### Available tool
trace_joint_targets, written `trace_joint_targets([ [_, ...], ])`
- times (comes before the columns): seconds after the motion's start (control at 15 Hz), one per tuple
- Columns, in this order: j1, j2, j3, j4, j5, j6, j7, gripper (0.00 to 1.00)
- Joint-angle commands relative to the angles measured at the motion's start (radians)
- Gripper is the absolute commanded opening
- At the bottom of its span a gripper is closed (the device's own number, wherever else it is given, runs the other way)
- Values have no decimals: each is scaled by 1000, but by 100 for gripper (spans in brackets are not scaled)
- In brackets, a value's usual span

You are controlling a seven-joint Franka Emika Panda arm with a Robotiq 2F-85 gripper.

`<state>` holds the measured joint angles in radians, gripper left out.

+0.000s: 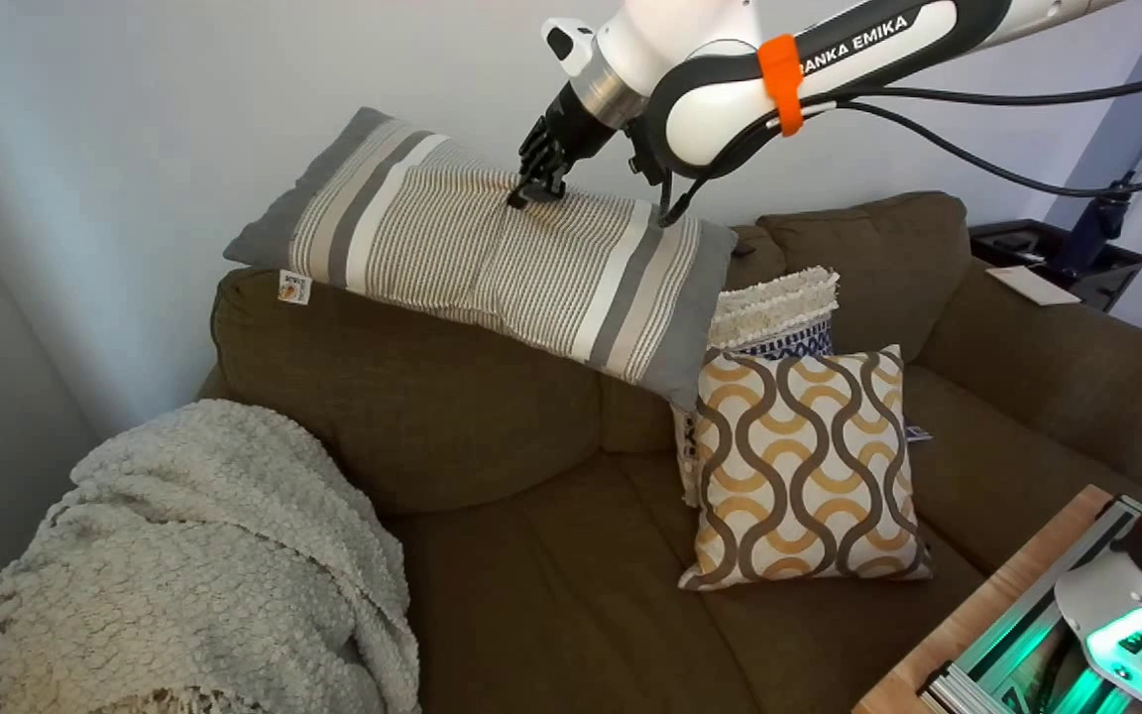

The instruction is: Put the big pillow on top of the small two pillows

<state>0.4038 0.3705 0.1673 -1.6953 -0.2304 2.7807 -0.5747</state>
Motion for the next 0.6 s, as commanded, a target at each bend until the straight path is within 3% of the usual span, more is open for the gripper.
trace_joint_targets([
  [0.0, -45, -7, 45, 0, -52, -25, 3, 2],
  [0.27, -160, -107, 173, -53, 63, -167, -199, 2],
  [0.53, -209, -223, 189, -77, 142, -278, -335, 2],
])
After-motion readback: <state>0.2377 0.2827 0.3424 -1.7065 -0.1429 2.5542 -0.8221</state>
